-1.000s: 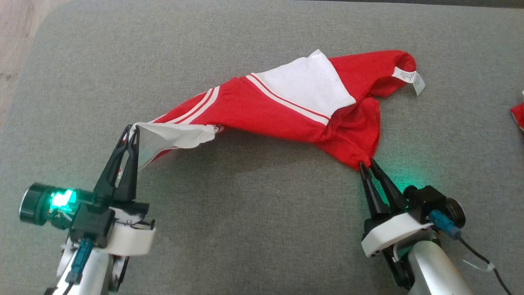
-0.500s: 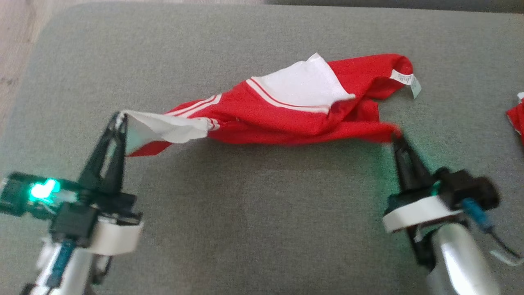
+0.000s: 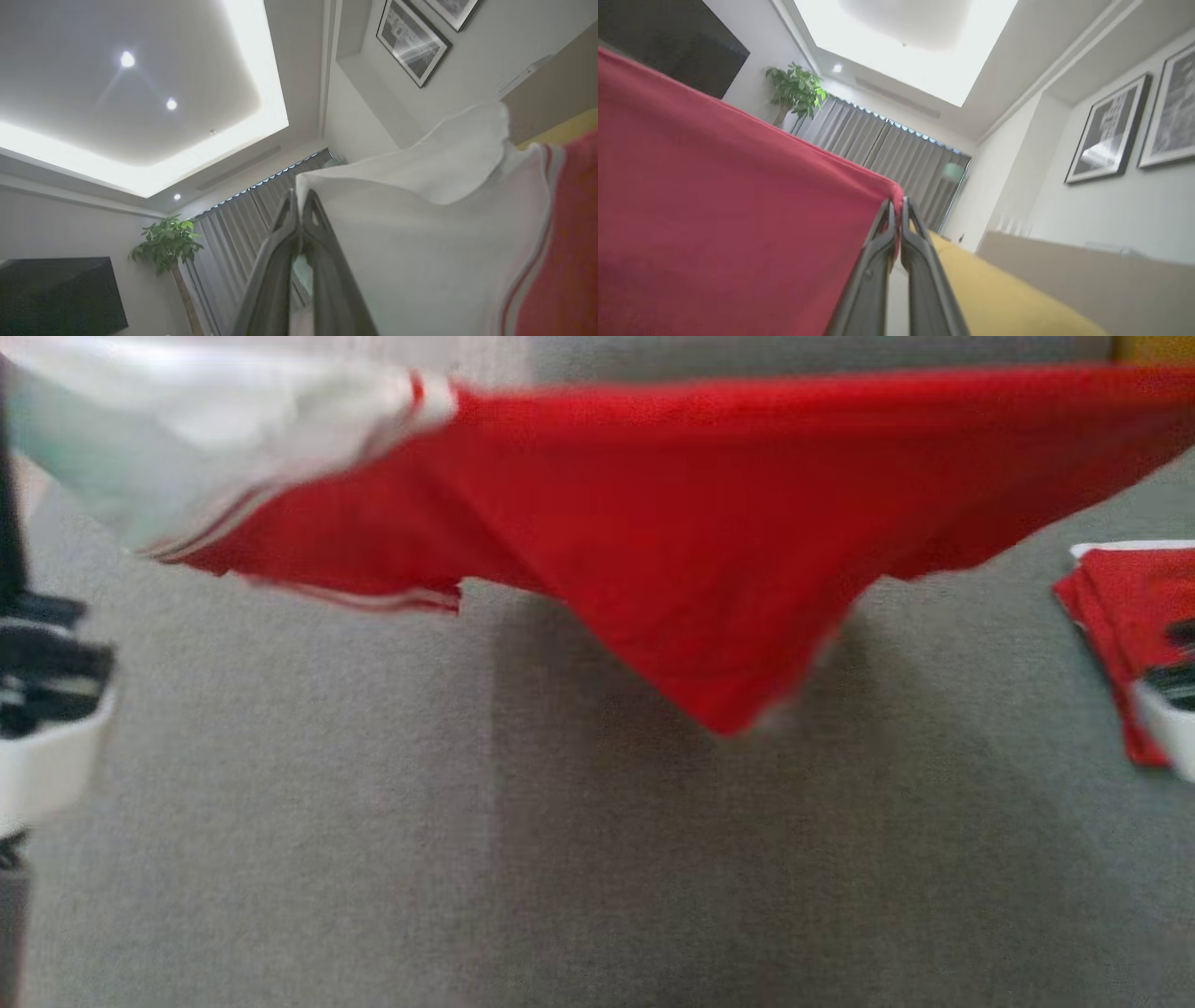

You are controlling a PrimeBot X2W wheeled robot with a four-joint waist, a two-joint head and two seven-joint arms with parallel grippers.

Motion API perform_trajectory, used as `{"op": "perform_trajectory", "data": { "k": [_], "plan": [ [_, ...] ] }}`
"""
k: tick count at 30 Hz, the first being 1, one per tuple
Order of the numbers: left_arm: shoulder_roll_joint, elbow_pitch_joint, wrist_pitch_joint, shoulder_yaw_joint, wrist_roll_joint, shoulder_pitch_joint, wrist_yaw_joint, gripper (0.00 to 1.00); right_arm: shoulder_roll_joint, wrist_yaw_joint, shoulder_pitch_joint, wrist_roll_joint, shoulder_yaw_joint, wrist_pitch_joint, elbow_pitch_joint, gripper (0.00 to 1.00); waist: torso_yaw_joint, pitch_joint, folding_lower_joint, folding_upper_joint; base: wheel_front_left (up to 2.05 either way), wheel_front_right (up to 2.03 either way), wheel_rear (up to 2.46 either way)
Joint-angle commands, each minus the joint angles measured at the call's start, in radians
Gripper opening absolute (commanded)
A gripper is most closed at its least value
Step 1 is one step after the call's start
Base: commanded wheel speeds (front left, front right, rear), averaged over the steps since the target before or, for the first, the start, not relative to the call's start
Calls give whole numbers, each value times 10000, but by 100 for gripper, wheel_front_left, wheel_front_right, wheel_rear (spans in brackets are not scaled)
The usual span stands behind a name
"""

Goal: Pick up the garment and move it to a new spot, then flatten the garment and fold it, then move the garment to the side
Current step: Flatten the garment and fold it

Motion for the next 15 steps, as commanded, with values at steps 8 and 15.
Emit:
{"op": "perform_trajectory", "data": {
  "k": [8,15],
  "plan": [
    [1288,-849,392,970,-1793,-2674,-978,0,-2291,-7,-2076,804,275,1067,-1615,0,-732,-2,1,0,0,0,0],
    [1555,627,1401,73,-3054,-5422,-1270,0,-3085,-7,-4524,1798,1719,1644,-87,0,-745,812,1,0,0,0,0]
  ]
}}
